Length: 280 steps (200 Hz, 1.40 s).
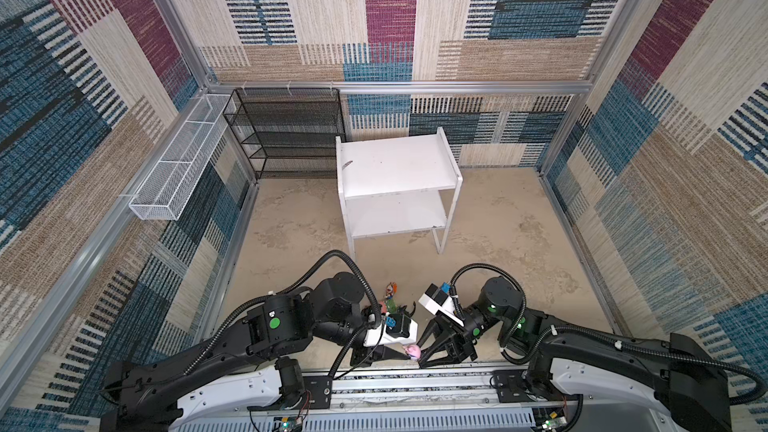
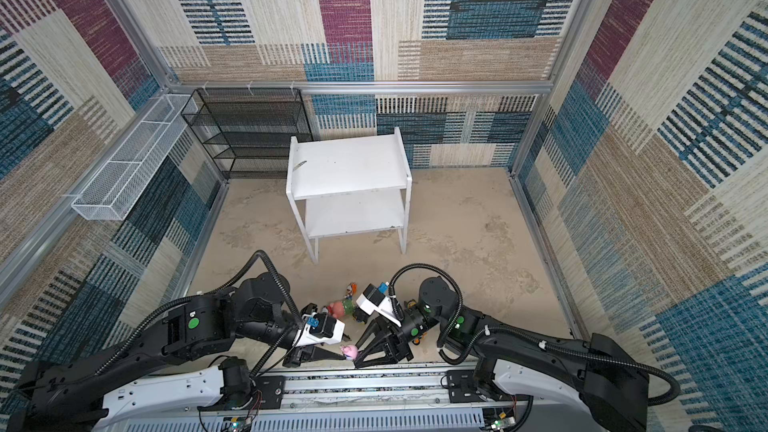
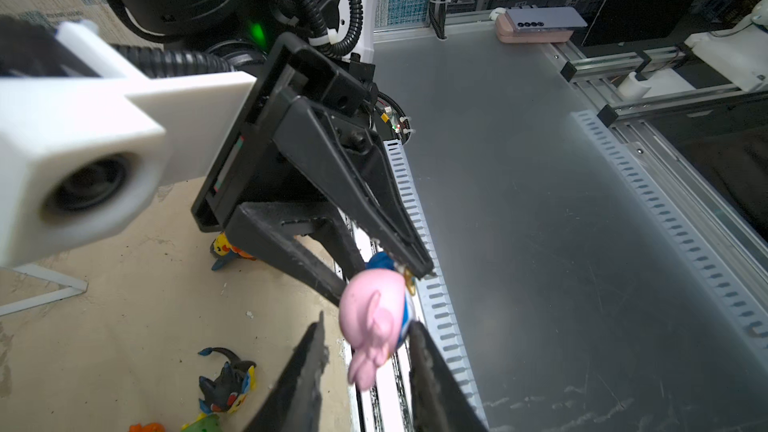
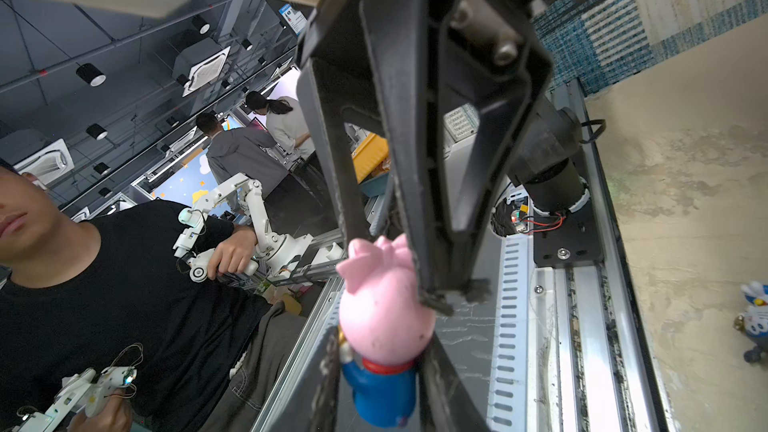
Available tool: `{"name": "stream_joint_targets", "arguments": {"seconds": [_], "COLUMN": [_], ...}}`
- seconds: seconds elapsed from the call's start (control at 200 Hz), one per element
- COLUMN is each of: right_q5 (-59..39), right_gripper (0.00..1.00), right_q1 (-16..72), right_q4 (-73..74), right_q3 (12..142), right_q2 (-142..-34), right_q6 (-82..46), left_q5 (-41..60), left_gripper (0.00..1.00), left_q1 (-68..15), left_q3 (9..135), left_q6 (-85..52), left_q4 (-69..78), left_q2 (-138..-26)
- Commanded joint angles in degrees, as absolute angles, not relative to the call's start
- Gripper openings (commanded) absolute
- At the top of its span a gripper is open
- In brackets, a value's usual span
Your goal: Place and organize the plastic toys onto the shelf
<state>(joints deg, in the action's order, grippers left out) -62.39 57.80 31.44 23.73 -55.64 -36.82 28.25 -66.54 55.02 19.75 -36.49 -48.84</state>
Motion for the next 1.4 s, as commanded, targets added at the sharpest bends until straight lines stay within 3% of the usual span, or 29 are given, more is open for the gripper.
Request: {"name": "stream_joint_targets", "arguments": {"seconds": [0.0,0.321,0.501,0.952,1.187,1.398], "right_q5": [-63.2,-63.2,-63.1,-54.5,-42.6,-40.3], "right_gripper": [0.31,0.31,0.32,0.70,0.70,0.69], "right_q1": [57.9,57.9,57.8,57.8,58.5,59.7], "right_q4": [33.7,33.0,31.1,0.9,-2.7,-3.3], "right_q3": [24.3,25.1,26.1,34.5,33.6,34.3], "right_q2": [-55.5,-55.9,-56.1,-54.8,-53.6,-54.8], "right_q6": [-37.3,-36.5,-35.3,-16.4,-9.7,-6.0], "left_q5": [29.4,30.2,30.4,20.3,14.2,12.8], "left_gripper": [0.27,0.00,0.00,0.00,0.00,0.00], "left_q1": [-66.6,-66.8,-66.9,-66.9,-66.9,-66.9], "left_q3": [55.6,55.8,55.5,56.3,56.3,56.1], "left_q6": [21.4,21.3,21.4,21.6,22.6,23.2], "left_q4": [-37.2,-38.8,-38.9,-43.2,-44.2,-44.3], "left_q2": [-49.0,-48.8,-48.4,-49.0,-49.7,-49.9]}}
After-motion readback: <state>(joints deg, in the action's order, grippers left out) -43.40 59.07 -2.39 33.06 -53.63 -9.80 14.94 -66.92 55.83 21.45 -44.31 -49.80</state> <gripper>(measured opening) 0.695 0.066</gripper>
